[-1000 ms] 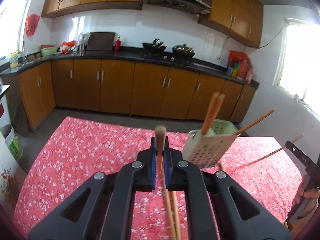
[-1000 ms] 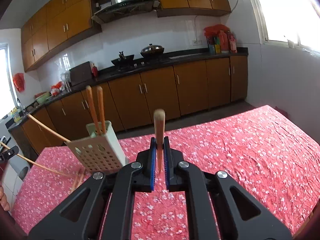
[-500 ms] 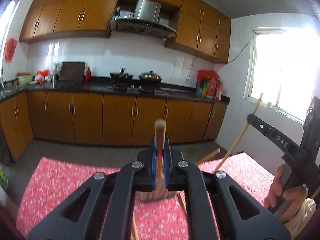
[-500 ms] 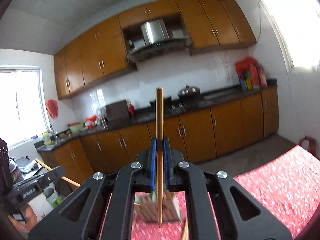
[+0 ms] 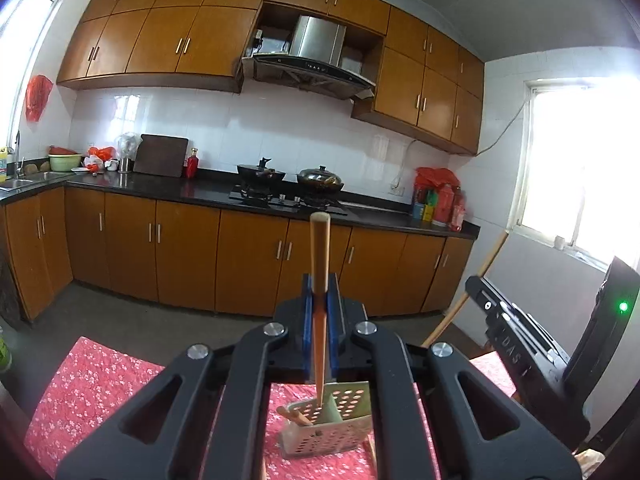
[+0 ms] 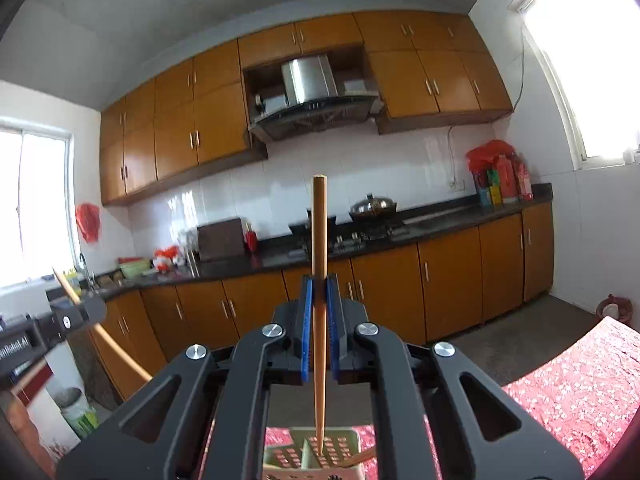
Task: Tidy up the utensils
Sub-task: 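Open the left tool to drop its chopstick in the holder while the right tool releases its chopstick, then lower the left tool onto a chopstick and close it while the right tool grasps another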
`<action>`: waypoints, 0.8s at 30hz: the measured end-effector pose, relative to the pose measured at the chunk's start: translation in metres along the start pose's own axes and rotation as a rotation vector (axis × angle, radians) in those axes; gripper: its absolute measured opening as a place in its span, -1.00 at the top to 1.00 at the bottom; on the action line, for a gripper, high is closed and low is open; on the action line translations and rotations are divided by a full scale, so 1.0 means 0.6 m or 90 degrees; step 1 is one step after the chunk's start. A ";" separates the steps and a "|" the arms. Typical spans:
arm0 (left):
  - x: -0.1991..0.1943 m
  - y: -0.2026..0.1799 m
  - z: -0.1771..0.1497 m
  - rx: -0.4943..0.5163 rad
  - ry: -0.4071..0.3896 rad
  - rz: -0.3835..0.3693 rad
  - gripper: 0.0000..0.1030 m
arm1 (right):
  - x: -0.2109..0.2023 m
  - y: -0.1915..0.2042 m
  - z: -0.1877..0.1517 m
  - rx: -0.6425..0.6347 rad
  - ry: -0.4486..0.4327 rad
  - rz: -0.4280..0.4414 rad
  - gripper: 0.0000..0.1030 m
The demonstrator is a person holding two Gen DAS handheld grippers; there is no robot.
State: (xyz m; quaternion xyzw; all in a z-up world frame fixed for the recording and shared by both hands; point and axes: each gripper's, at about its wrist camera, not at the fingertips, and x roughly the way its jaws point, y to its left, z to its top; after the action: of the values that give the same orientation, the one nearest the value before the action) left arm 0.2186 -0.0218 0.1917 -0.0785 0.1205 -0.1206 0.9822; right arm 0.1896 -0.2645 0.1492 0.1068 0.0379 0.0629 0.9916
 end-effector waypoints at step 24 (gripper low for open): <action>-0.084 0.126 -0.231 0.001 0.166 0.124 0.24 | -0.103 -0.131 -0.168 0.014 0.294 -0.090 0.04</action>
State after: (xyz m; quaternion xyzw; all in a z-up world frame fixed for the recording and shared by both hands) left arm 0.1521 0.0463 0.0561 -0.0493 0.2536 -0.0337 0.9655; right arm 0.1286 -0.3281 0.0380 0.0974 0.2714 0.0158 0.9574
